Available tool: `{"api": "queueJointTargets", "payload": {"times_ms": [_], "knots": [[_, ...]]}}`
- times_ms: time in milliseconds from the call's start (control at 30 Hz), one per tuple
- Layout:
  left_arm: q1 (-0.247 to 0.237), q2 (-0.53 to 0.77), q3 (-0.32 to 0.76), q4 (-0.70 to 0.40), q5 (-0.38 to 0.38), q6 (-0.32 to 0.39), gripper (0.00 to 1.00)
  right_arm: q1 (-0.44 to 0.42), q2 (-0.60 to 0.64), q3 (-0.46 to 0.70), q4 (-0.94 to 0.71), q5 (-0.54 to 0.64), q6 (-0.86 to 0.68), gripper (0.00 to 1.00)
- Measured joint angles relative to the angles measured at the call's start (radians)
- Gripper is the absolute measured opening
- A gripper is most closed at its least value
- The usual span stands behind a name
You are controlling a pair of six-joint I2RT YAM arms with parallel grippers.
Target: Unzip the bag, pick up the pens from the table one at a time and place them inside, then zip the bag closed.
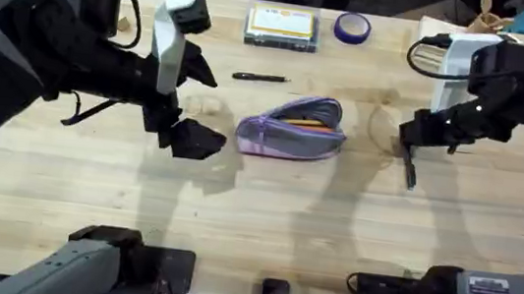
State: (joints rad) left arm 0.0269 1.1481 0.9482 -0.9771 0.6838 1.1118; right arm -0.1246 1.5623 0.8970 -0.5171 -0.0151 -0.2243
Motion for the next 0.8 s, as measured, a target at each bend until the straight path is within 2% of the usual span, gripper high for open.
{"api": "queueJointTargets", "payload": {"times_ms": [200, 433, 633, 800], "knots": [[0.000, 0.000, 0.000, 0.000, 0.000, 0.000, 0.993, 0.002, 0.002, 0.021, -0.016, -0.008, 0.001, 0.039], [0.000, 0.000, 0.000, 0.000, 0.000, 0.000, 0.993, 0.061, -0.066, 0.162, 0.010, -0.016, -0.022, 0.031], [0.000, 0.000, 0.000, 0.000, 0.000, 0.000, 0.993, 0.211, -0.169, 0.231, 0.111, -0.024, -0.112, 0.031], [0.000, 0.000, 0.000, 0.000, 0.000, 0.000, 0.993, 0.365, -0.185, 0.232, 0.151, -0.031, -0.216, 0.030]]}}
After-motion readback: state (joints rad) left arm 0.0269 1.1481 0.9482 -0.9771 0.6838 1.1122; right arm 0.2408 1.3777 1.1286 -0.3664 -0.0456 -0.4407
